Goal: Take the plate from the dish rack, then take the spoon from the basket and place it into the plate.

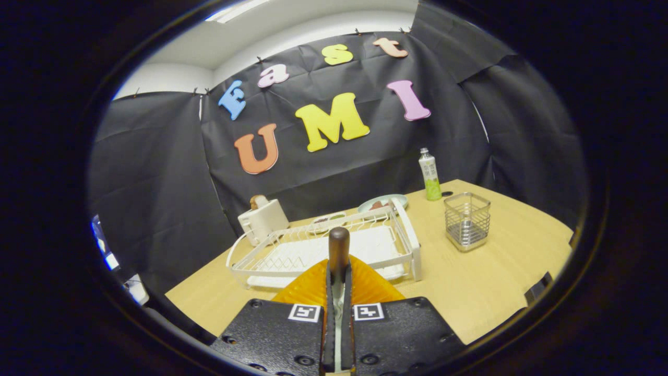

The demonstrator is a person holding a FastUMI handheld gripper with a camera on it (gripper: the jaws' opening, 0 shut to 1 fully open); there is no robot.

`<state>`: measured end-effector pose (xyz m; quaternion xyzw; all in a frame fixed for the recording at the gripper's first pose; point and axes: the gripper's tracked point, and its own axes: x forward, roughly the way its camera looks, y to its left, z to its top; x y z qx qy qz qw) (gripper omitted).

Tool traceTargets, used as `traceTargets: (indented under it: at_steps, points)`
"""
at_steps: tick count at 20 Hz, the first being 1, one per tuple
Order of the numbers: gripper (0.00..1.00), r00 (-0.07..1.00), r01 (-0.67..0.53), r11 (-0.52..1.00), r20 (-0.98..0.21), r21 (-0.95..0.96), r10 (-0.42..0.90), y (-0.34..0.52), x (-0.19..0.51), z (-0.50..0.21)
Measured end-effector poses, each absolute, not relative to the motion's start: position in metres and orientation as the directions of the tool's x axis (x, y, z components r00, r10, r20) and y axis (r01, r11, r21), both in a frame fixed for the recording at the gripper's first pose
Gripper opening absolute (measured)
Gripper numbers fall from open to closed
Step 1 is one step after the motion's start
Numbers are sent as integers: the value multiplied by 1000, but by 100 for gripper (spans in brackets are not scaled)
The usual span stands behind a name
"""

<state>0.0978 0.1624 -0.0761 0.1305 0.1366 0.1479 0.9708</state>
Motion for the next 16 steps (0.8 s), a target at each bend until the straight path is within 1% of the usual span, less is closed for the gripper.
traceTargets:
  at_steps: [3,6,9,11,14,16]
  points:
    - [10,912,-257,917,-237,305,335,171,94,-85]
    - [15,899,-289,906,-238,310,368,181,89,-90]
    - [21,911,-289,916,-216,277,353,176,89,-83]
    - [35,924,-280,927,-191,249,330,168,89,-77]
    - [62,941,-269,940,-150,212,303,156,90,-60]
    - [77,950,-263,947,-121,185,287,150,90,-49]
